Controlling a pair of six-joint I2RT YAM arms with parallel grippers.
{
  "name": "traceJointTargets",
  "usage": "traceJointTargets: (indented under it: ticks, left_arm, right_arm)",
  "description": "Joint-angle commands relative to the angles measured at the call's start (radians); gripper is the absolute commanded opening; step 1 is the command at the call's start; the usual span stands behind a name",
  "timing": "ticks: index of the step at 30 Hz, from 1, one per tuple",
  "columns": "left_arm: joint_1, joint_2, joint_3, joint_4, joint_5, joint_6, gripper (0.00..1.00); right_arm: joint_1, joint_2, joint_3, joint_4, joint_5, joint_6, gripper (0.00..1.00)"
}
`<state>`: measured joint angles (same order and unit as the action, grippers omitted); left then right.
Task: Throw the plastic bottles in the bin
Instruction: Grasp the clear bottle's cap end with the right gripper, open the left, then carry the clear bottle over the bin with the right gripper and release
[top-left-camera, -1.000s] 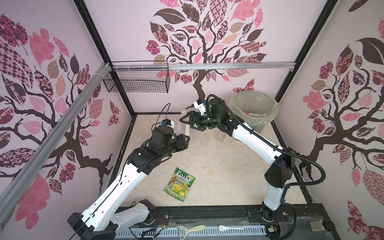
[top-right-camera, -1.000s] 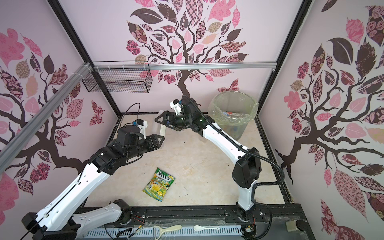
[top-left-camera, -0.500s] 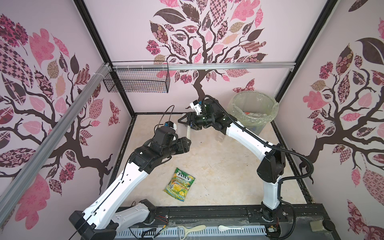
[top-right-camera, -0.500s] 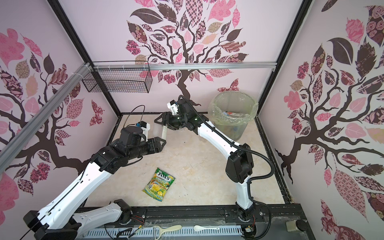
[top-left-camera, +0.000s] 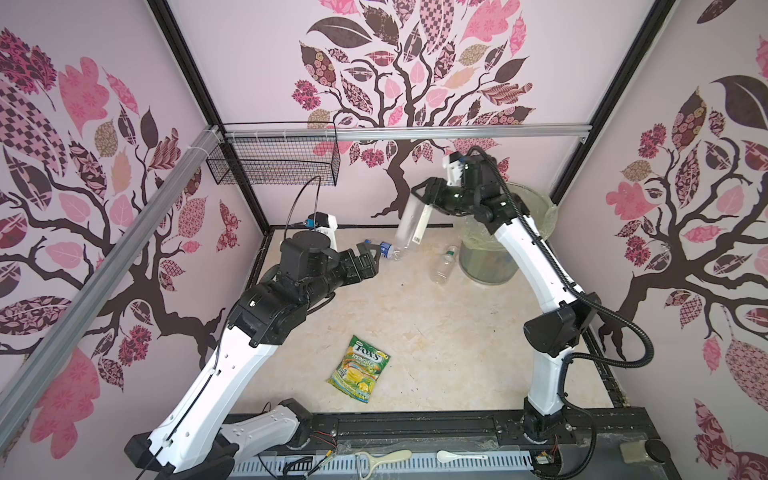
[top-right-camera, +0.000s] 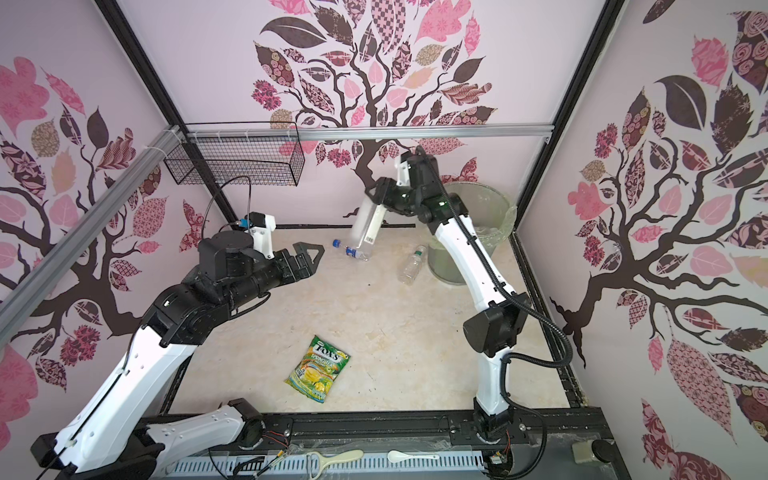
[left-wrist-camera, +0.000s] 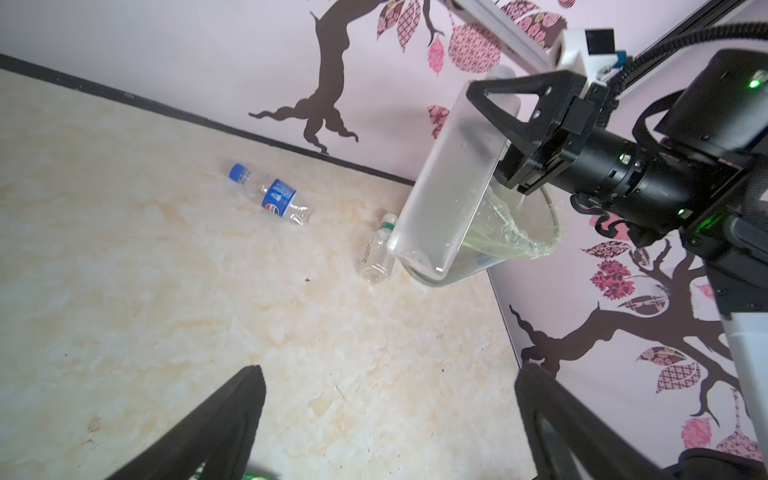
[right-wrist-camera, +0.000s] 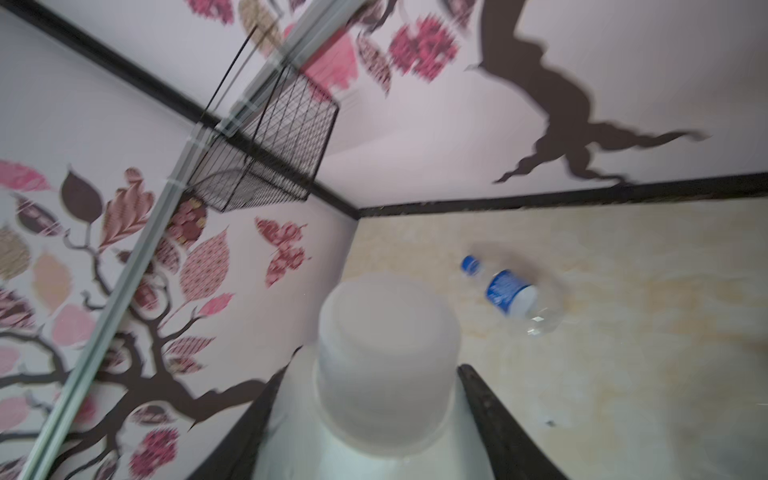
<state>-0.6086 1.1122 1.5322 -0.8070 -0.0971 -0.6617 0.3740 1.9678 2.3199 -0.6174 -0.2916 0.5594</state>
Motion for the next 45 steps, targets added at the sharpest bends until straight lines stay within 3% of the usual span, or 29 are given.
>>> traceJointTargets:
  ticks: [1, 5, 9, 14, 19, 22, 26, 28, 30, 34, 39, 45]
  left_arm:
    - [0.0, 0.025, 0.05, 0.045, -0.012, 0.017, 0.98]
    - [0.0, 0.063, 0.07, 0.063, 0.035, 0.032, 0.98]
    - [0.0, 0.086, 0.073, 0.068, 0.073, 0.042, 0.98]
    - [0.0, 0.059, 0.037, 0.078, 0.086, 0.036, 0.98]
    - [-0.002, 0.031, 0.0, 0.084, 0.085, 0.042, 0.98]
    - [-0.005, 0.025, -0.005, 0.091, 0.081, 0.054, 0.98]
    - [-0.012, 0.016, -0.02, 0.101, 0.068, 0.063, 0.98]
    - [-0.011, 0.014, -0.025, 0.101, 0.068, 0.066, 0.98]
    - [-0.014, 0.011, -0.031, 0.101, 0.063, 0.074, 0.98]
    - [-0.013, 0.008, -0.046, 0.103, 0.055, 0.077, 0.98]
    - [-0.013, 0.03, -0.037, 0.109, 0.057, 0.07, 0.98]
    - [-0.014, 0.075, -0.013, 0.087, 0.033, 0.047, 0.98]
  right_arm:
    - [-0.038, -0.116, 0.097, -0.114, 0.276, -0.201, 0.48]
    - [-0.052, -0.186, 0.11, -0.073, 0.61, -0.437, 0.5]
    - [-0.052, -0.276, 0.03, 0.107, 0.817, -0.621, 0.48]
    - [-0.052, -0.33, 0.051, 0.356, 0.917, -0.803, 0.48]
    - [-0.053, -0.265, 0.167, 0.425, 0.914, -0.883, 0.52]
    - [-0.08, -0.209, 0.151, 0.347, 0.911, -0.831, 0.53]
    - [-0.126, -0.221, -0.148, 0.289, 0.92, -0.671, 0.59]
    - [-0.129, -0.229, -0.249, 0.269, 0.938, -0.636, 0.77]
    - [-0.127, -0.227, -0.203, 0.209, 0.978, -0.589, 0.99]
    - [-0.125, -0.253, -0.077, 0.256, 0.968, -0.617, 1.0]
    - [-0.116, -0.161, 0.194, 0.107, 0.945, -0.626, 1.0]
    - [-0.108, -0.218, 0.125, 0.096, 0.883, -0.509, 1.0]
